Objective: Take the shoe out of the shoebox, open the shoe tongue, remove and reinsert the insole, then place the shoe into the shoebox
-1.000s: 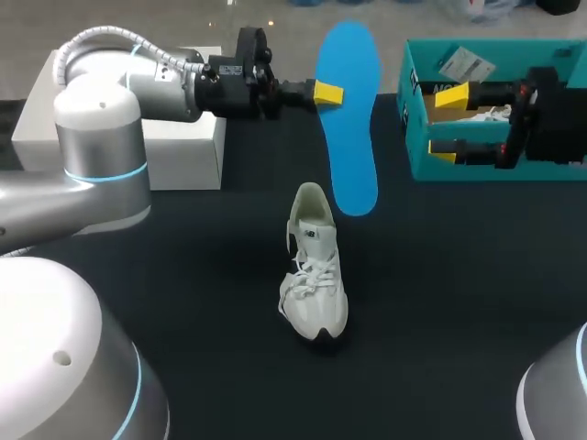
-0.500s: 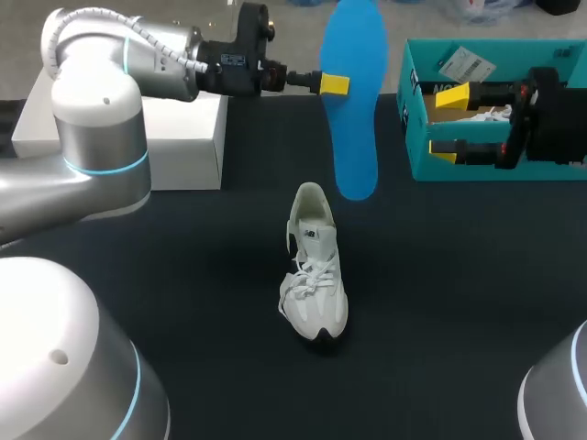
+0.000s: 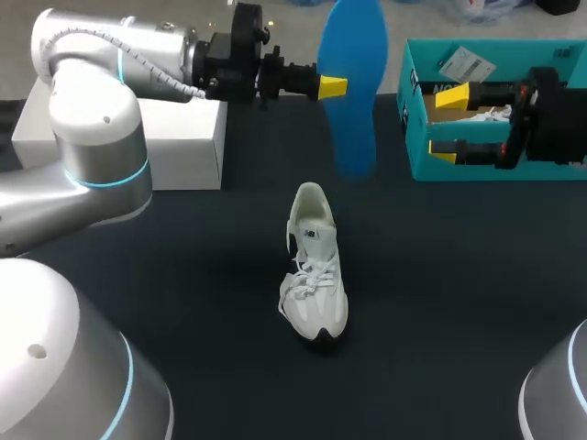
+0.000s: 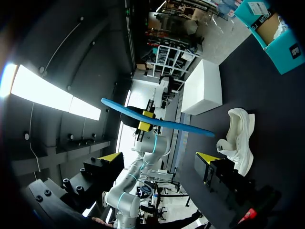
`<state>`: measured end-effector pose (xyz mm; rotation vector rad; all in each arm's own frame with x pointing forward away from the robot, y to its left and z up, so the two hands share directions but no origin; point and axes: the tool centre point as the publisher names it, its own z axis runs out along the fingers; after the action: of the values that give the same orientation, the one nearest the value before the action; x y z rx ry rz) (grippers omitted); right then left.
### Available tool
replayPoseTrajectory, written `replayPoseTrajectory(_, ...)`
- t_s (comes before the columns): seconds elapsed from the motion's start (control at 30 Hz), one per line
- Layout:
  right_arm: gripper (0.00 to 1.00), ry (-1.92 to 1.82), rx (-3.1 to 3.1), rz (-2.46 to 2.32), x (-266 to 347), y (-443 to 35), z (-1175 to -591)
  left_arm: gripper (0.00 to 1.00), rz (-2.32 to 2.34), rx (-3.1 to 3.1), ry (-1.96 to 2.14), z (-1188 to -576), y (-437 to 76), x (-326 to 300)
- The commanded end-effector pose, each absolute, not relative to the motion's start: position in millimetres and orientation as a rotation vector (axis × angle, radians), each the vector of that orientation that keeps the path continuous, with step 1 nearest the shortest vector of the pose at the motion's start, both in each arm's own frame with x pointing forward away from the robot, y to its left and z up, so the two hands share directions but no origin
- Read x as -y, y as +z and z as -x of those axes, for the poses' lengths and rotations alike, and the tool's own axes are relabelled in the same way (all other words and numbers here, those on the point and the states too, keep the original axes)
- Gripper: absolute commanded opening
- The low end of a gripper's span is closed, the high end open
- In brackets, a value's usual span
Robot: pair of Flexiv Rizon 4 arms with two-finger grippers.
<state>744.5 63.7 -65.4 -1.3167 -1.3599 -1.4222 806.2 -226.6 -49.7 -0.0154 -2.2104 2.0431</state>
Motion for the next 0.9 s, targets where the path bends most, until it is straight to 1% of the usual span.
replayPoseTrajectory(0.03,1.00,-1.420,1.360,1.318,-65.8,-65.6,-746.0,0.00,0.451,2.264,2.200,-814.3,-44.0,226.4)
replayPoseTrajectory(0.07,1.00,-1.420,1.360,1.318,-65.8,-65.6,-746.0,0.00,0.533,2.296,2.232,-815.7,-42.1,227.2)
replayPoseTrajectory(0.53,1.00,-1.420,1.360,1.318,-65.8,-65.6,-746.0,0.00,0.533,2.296,2.232,-815.7,-42.1,227.2)
replayPoseTrajectory(0.6,1.00,-1.420,1.360,1.318,-65.8,-65.6,-746.0,0.00,0.978,2.492,2.068,-819.8,-57.0,225.5)
replayPoseTrajectory(0.8,1.00,-1.420,1.360,1.318,-65.8,-65.6,-746.0,0.00,1.808,2.657,2.142,-832.6,-62.5,225.0)
replayPoseTrajectory(0.87,1.00,-1.420,1.360,1.318,-65.8,-65.6,-746.0,0.00,1.756,2.687,2.273,-835.4,-61.1,223.7)
replayPoseTrajectory(0.9,1.00,-1.420,1.360,1.318,-65.8,-65.6,-746.0,0.00,1.756,2.687,2.273,-835.4,-61.1,223.7)
